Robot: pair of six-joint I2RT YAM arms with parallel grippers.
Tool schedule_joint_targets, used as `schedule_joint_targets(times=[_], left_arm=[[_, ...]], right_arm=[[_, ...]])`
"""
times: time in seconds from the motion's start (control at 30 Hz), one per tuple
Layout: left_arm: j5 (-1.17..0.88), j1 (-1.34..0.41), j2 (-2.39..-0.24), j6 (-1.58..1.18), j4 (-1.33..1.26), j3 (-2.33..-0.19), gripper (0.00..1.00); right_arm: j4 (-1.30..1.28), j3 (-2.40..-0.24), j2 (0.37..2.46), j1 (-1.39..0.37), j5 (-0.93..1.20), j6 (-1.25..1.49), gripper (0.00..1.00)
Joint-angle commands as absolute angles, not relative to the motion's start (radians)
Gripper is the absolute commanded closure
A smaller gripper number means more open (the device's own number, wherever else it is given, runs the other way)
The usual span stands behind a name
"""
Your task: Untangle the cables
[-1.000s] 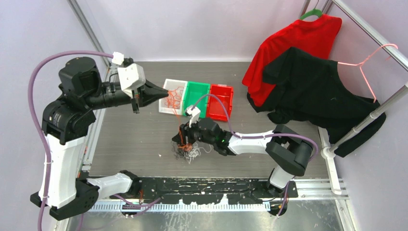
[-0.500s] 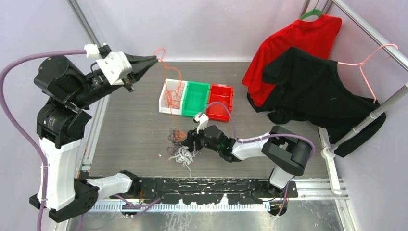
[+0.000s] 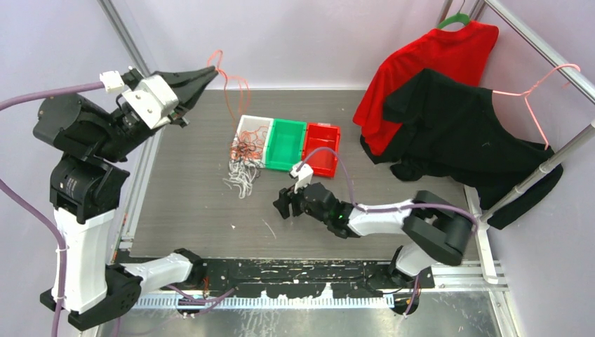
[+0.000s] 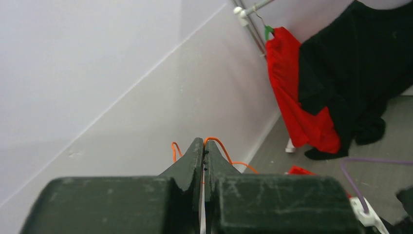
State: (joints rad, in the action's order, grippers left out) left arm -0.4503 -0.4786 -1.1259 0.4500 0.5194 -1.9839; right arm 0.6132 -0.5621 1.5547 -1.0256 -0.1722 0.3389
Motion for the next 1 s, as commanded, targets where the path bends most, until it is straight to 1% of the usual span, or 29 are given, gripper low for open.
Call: schedule_joint_targets(times=[0.0, 0.1, 0.23, 0.47, 0.57, 0.67, 0.83, 0.97], left_arm=[[-0.549, -0.483, -1.08, 0.414, 0.515, -1.923, 1.0], [-0.566, -0.483, -1.071, 0.402, 0.528, -1.897, 1.0], [-0.566, -0.483, -1.057, 0.409, 0.538, -1.844, 1.0], [-0.566, -0.484, -1.037, 0.416, 0.559, -1.773, 1.0], [-0.568, -0.483, -1.036, 0.411, 0.561, -1.771, 1.0], [-0.578, -0.483, -1.035, 0.403, 0.566, -1.784, 1.0], [-0.604, -0.483, -1.037, 0.383, 0.569, -1.804, 1.0], [-0.623, -0.484, -1.048, 0.346, 0.569, -1.827, 1.0]], right_arm=[[0.533, -0.665, 1.352, -1.029, -0.192, 0.233, 0.28], [0.454, -0.743, 1.277, -1.028, -0.125, 0.197, 0.26], [0.402, -0.85, 1.233, -1.028, -0.041, 0.18, 0.25], [0.431, -0.97, 1.259, -1.033, 0.063, 0.215, 0.25], [0.427, -1.009, 1.294, -1.034, 0.048, 0.216, 0.26], [0.42, -1.027, 1.323, -1.034, 0.019, 0.21, 0.31], [0.448, -1.027, 1.367, -1.034, 0.025, 0.228, 0.44], [0.474, -1.038, 1.405, -1.034, 0.049, 0.254, 0.51]])
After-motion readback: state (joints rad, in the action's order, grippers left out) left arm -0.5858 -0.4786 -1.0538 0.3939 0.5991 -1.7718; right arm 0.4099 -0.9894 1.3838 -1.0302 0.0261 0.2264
